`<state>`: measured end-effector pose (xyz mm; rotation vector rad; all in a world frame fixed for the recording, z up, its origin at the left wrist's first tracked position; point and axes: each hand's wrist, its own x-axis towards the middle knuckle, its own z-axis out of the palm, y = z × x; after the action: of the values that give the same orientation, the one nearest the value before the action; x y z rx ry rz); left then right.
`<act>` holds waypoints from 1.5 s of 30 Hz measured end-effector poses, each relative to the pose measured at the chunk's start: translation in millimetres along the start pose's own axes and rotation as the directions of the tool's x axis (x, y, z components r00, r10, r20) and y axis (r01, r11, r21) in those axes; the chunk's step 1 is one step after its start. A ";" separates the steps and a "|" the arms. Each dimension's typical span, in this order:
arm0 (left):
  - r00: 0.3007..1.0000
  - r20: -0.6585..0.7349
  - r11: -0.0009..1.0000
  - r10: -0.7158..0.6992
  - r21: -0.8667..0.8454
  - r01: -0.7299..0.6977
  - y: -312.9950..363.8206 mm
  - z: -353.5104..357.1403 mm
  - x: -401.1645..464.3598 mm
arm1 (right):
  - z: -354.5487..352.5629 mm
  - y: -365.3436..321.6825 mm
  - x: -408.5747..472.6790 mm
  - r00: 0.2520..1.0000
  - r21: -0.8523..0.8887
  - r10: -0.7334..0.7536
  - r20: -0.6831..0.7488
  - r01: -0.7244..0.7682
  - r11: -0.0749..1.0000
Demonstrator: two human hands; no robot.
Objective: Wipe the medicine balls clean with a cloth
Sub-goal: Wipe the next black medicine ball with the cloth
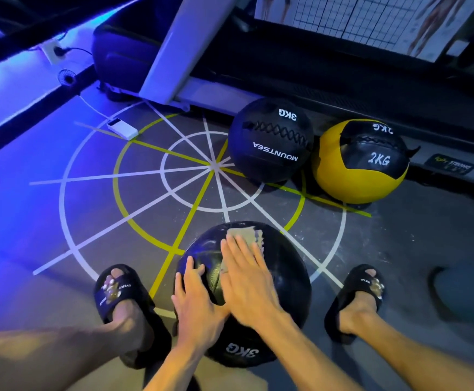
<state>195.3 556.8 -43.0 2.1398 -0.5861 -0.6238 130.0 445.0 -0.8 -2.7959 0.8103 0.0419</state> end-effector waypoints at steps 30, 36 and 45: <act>0.987 0.054 0.982 0.151 0.110 -0.157 2.9 15.0 -26.0 | -1.3 4.0 22.4 0.995 0.085 0.088 0.040 -0.091 0.992; 0.962 0.073 0.949 0.265 0.160 -0.273 -7.5 13.7 -21.2 | -6.3 47.6 16.0 0.996 0.102 0.027 0.084 -0.035 0.994; 0.940 0.139 0.924 -0.313 -0.187 0.335 -36.0 12.6 -15.4 | -1.8 142.6 -47.1 0.790 0.341 0.604 0.106 -0.599 0.724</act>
<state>182.7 579.0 -75.3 2.0266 -0.2074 -0.9444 14.4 352.3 -24.9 -2.0860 1.5307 -0.0157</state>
